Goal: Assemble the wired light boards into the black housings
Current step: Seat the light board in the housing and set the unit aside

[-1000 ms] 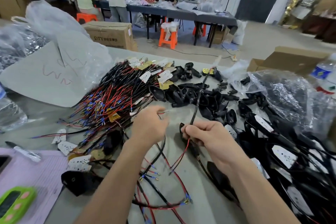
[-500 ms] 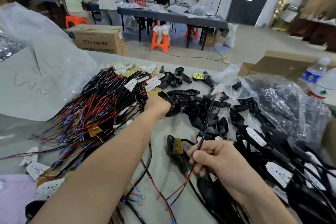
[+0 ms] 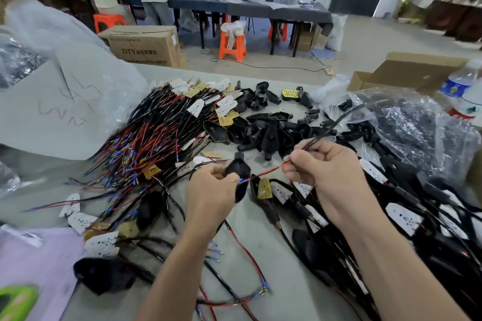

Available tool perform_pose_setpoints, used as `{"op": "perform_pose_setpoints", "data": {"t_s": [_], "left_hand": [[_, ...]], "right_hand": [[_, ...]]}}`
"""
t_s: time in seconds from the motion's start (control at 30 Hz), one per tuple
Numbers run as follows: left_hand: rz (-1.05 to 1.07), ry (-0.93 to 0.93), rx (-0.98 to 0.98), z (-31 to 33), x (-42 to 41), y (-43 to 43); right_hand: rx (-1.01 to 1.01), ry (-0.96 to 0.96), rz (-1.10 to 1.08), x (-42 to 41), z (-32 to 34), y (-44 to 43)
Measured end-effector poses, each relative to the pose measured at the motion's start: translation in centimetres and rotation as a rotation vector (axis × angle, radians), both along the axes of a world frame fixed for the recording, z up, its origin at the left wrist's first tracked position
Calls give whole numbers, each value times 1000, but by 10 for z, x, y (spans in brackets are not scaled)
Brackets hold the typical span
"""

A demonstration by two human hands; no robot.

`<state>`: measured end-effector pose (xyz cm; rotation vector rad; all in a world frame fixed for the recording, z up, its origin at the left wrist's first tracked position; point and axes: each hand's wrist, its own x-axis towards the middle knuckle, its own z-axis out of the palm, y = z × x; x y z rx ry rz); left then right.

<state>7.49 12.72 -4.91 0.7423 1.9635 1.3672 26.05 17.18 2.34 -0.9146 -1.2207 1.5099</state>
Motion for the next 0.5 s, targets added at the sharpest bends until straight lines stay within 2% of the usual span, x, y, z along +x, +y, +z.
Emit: {"op": "perform_pose_setpoints", "data": {"t_s": [0.07,0.23,0.5], "left_hand": [[35,-140,-6,-5,10,-22],[63,-263,67,-18,22,-54],[-293,-499,217,-27,30,-89]], "right_hand": [[22,-31,-13,0,-5,-8],[51,-135,-75,1,-28,-24],[57,-186,-245,-3,-47,-35]]}}
